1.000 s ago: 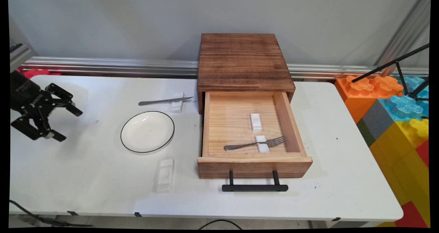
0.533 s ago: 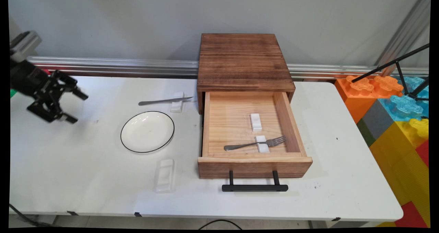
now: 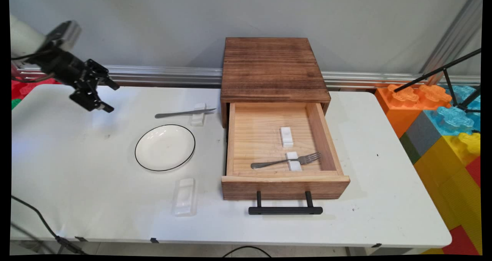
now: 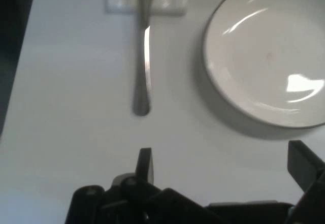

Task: Pick up the knife from the left of the white plate

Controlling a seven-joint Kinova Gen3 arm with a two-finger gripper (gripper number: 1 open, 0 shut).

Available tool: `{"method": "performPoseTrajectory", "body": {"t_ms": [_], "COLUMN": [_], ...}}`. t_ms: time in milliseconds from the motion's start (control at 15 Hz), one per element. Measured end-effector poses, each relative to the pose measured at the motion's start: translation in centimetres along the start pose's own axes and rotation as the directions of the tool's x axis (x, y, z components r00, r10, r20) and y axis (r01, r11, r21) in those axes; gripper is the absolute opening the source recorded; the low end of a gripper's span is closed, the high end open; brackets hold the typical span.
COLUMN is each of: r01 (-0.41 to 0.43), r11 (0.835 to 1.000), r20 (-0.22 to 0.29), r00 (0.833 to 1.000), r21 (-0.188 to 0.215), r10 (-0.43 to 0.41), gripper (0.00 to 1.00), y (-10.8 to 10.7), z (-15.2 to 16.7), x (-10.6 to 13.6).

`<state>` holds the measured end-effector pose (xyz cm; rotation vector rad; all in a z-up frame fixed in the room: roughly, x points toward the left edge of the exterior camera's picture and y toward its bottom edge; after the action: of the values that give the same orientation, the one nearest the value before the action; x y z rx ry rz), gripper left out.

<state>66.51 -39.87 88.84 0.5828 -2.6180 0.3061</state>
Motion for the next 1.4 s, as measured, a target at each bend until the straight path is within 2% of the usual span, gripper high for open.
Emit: {"method": "performPoseTrajectory", "body": {"t_ms": [133,333,600,1000,1400], "r01": [0.012,0.000,-0.003,-0.012,-0.030], "r11": [1.000,1.000,1.000,1.000,0.997], "r20": [0.025,0.013,0.018,-0.016,-0.128], "r00": [1.000,1.000,1.000,1.000,0.992], "r21": [-0.002,0.017,0.016,-0.019,-0.065], "r10": [-0.012,0.000,0.003,0.012,0.021], "gripper": [1.00,1.00,1.00,1.00,1.00], "y": [-1.9,-4.5,-8.5,-10.7,-10.9], "z": [1.4,3.1,6.1,8.2,9.3], "x": [-0.2,-0.3,-0.5,-1.4,-1.9]}}
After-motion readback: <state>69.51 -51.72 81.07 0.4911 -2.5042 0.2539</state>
